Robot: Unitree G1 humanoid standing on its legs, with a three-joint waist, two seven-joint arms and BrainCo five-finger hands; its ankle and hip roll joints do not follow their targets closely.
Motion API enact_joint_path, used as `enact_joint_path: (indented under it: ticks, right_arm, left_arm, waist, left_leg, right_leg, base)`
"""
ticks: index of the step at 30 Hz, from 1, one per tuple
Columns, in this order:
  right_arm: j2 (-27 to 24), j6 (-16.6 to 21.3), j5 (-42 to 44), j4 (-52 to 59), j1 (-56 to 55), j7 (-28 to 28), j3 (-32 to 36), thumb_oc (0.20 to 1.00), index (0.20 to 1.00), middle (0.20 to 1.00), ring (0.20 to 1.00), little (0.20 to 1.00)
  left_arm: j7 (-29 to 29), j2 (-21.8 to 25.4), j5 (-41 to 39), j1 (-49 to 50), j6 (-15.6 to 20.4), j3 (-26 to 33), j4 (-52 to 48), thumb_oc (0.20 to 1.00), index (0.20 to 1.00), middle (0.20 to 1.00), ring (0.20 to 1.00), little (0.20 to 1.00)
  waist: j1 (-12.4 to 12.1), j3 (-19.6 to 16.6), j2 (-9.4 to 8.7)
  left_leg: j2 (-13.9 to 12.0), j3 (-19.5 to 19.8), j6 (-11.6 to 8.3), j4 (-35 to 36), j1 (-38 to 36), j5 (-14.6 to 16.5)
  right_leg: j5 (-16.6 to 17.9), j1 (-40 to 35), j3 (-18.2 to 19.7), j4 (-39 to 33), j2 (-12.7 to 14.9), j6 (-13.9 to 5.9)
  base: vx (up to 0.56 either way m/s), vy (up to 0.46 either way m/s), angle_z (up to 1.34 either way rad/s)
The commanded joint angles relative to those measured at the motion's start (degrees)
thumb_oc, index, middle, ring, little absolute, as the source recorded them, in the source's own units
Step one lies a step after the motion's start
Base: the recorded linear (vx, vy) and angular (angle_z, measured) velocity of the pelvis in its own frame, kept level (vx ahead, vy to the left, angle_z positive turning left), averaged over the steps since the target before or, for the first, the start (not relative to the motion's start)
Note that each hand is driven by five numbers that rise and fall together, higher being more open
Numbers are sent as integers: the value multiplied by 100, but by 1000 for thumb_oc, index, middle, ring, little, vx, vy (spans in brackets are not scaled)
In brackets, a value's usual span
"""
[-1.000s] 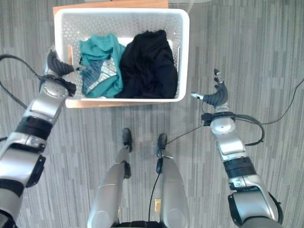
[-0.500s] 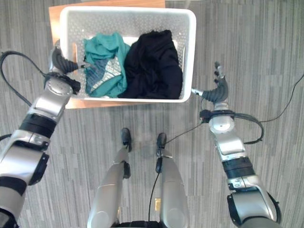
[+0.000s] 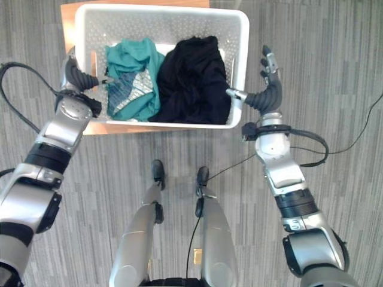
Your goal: Grab the laundry basket,head to the washer,open it,put in the laundry and shut it.
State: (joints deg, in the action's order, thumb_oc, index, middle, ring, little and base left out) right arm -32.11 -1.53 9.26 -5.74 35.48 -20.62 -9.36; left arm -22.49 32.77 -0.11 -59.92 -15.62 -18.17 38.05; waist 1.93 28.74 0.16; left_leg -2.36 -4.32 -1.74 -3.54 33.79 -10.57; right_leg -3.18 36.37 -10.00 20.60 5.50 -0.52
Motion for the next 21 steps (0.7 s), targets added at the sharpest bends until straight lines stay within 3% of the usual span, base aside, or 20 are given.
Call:
enact_joint_path:
  ticks: [1,9,21]
  right_arm:
    - [48,128,-100,82,-249,-46,179,1000,1000,1000,1000,1000]
    - [97,-16,-288,329,-724,0,340,1000,1000,1000,1000,1000]
    - [347,-73,-122,61,-904,-565,670,1000,1000,1000,1000,1000]
  left_arm:
    - [-172,-187,100,11,192,-14,33,1000,1000,1000,1000,1000]
    - [-165,-220,139,129,175,54,-32,1000,1000,1000,1000,1000]
    - [-269,-200,131,332,116,171,-215,1000,1000,1000,1000,1000]
  waist:
    - [-71,-421,-12]
    - [-52,-421,-57]
    - [-67,-405,-17]
  left_leg:
    - [-370,227,-234,-666,220,764]
    - [-352,233,-233,-656,201,770]
    - [-324,243,-203,-658,238,779]
  right_leg:
    - [547,-255,-46,-1102,405,-532]
    - [538,-287,-59,-1099,409,-536]
    - [537,-244,-33,-1062,421,-517]
  base:
    - [5,-1,5]
    - [0,0,0]
    - [0,0,0]
